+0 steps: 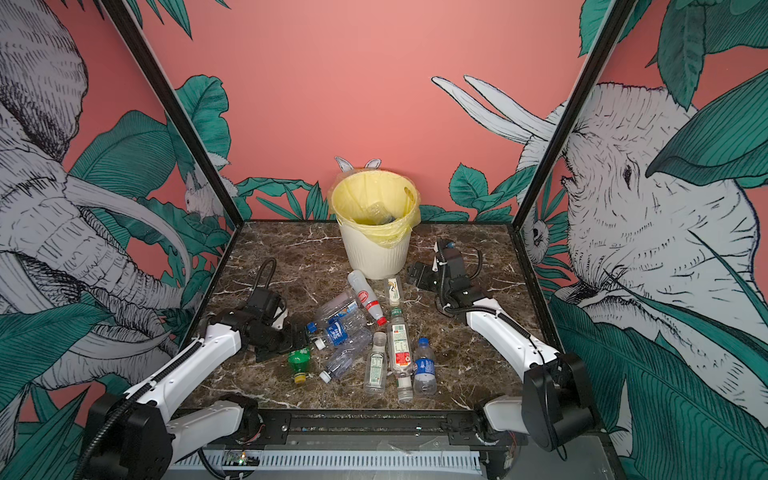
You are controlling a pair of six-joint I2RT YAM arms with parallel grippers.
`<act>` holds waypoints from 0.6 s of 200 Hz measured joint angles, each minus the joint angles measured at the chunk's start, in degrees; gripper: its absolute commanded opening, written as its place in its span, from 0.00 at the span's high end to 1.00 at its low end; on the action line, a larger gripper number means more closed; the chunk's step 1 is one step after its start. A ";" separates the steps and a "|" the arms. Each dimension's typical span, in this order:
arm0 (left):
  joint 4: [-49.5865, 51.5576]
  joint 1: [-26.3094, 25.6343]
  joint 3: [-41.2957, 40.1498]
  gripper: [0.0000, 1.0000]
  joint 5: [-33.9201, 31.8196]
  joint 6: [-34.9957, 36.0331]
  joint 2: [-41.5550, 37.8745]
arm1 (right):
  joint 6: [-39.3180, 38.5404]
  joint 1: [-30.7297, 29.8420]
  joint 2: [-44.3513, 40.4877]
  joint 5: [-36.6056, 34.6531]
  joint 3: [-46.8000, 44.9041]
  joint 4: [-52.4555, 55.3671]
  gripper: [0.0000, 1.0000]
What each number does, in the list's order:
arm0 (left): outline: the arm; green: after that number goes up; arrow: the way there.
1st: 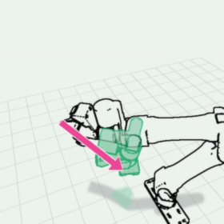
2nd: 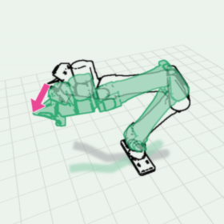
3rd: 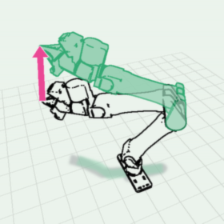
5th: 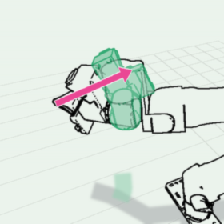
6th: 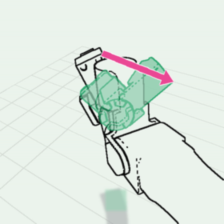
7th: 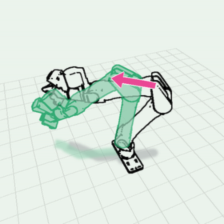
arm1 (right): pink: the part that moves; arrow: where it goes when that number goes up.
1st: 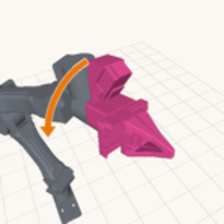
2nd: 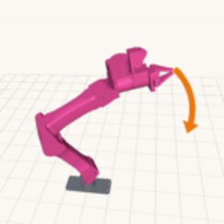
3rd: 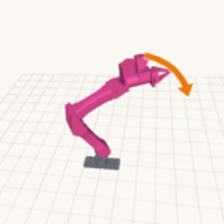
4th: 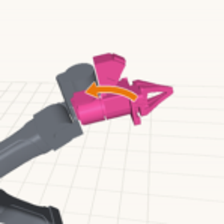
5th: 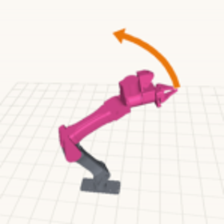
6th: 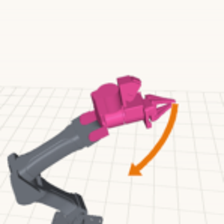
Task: Throw the plastic bottles in the bin
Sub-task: Pick up the plastic bottle from the bottom-center of the table.
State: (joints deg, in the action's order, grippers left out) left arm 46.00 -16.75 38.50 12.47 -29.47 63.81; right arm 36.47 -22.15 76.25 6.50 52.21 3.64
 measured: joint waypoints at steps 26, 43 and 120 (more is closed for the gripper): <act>-1.62 -0.42 -0.74 0.05 -1.07 -0.09 0.57 | 0.96 0.00 0.33 0.17 0.00 0.07 0.01; -1.97 -0.85 -1.09 0.06 -1.97 -0.07 1.11 | 1.51 0.00 0.42 0.17 0.00 0.07 0.01; -6.47 -1.11 -4.31 0.11 -2.99 -1.53 1.92 | 2.51 0.00 0.79 0.17 0.00 0.04 0.01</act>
State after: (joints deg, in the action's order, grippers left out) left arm 39.53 -17.87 34.20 9.47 -31.00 65.73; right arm 38.98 -22.15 77.03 6.68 52.21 3.68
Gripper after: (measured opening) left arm 0.903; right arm 0.992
